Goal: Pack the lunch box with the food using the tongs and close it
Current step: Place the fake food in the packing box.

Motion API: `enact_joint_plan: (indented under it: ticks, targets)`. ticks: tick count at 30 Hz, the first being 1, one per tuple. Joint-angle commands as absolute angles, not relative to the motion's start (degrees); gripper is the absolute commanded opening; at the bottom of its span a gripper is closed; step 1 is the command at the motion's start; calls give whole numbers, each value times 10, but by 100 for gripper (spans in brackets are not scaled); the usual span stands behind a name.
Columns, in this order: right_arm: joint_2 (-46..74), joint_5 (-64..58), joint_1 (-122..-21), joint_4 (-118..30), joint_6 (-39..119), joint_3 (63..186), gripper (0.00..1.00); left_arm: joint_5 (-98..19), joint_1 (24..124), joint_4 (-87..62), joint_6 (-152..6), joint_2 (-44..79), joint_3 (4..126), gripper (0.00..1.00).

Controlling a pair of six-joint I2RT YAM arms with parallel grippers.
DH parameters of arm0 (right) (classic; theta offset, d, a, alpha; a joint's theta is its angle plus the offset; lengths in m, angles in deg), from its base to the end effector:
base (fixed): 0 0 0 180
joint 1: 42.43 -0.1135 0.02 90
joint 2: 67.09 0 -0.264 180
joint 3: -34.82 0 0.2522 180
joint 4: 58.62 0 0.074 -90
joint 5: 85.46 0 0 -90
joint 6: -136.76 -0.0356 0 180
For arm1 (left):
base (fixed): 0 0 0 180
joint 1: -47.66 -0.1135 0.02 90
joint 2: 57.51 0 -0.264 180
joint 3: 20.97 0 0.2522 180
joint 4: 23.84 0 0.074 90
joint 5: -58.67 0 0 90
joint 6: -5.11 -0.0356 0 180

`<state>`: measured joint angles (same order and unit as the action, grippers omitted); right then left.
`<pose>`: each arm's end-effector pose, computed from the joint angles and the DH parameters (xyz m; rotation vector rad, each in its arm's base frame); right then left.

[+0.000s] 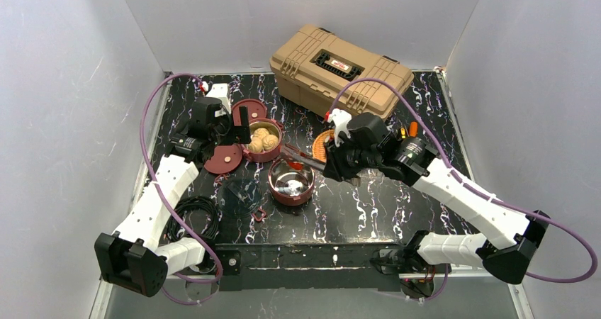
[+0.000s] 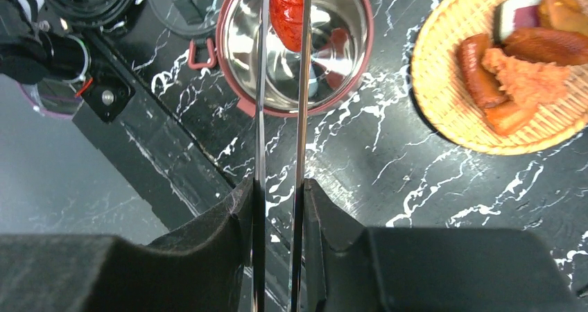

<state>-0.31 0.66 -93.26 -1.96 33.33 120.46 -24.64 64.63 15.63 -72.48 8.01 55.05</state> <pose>0.1504 0.1884 0.3705 -0.7796 2.1832 0.6704 0.2444 -0.0702 0.3468 0.0111 2.0783 -0.1930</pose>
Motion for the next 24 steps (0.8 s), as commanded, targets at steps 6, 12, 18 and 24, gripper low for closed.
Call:
enact_joint_plan:
  ticks: [6,12,18,24]
  targets:
    - [17,82,-997,-22,324,1194,5,-237,644,155,-731,66,547,98]
    - [49,140,-1031,-8,324,1189,4,-242,644,155,-730,69,547,98]
    - [81,180,-1045,5,325,1192,6,-242,644,156,-730,70,548,98]
    - [87,198,-1046,-1,322,1190,15,-246,644,158,-730,74,549,98]
